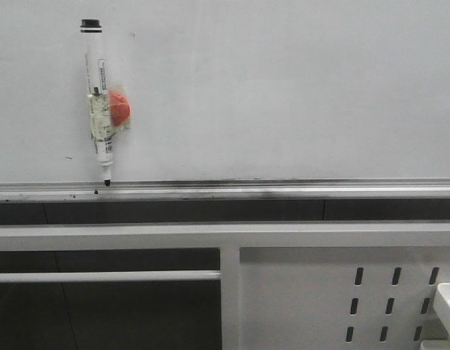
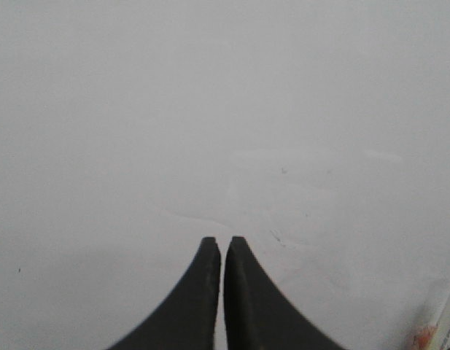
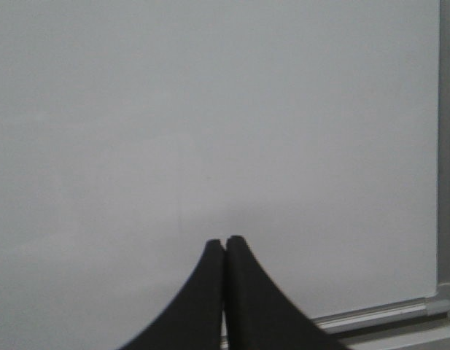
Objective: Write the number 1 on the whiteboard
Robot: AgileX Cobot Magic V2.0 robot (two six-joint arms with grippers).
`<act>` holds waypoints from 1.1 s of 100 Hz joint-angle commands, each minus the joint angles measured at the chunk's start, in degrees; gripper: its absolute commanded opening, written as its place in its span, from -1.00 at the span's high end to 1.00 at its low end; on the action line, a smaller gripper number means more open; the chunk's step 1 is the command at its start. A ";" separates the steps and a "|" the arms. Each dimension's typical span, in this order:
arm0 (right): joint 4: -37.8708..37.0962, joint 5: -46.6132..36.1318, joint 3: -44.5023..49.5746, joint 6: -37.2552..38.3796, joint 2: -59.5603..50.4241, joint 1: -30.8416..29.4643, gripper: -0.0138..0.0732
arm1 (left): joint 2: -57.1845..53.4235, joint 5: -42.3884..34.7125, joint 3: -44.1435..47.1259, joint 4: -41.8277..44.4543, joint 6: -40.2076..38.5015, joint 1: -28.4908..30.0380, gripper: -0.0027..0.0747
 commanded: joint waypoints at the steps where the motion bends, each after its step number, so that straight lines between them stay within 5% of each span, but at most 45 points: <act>1: 2.87 -1.76 -2.36 0.40 1.41 -0.24 0.81 | 2.39 -3.99 -1.84 -0.67 -0.68 -0.03 0.96; 13: 4.93 5.82 -3.87 0.40 2.16 -0.24 0.81 | 3.75 -4.02 -1.73 -3.38 -0.68 -0.79 0.55; 25: 6.06 10.10 -4.65 -0.90 2.66 -0.24 0.80 | 4.56 -5.87 -1.73 -6.90 -0.68 -2.01 -0.17; 31: 6.06 10.61 -4.65 -4.55 3.11 -0.24 0.73 | 5.38 -6.86 -1.61 -6.67 -0.68 -2.10 -0.34; 54: 6.04 5.98 -4.42 -6.86 3.48 2.32 0.67 | 12.26 -10.43 -0.91 -0.39 2.53 -5.95 -0.24; 67: 6.04 7.44 -3.31 -16.02 4.85 5.93 0.67 | 17.89 -15.45 -0.91 2.83 3.99 -13.85 -0.24; 110: 11.72 1.57 -3.14 -16.02 9.13 8.18 0.67 | 43.55 -38.85 3.06 4.14 3.32 -34.34 -0.24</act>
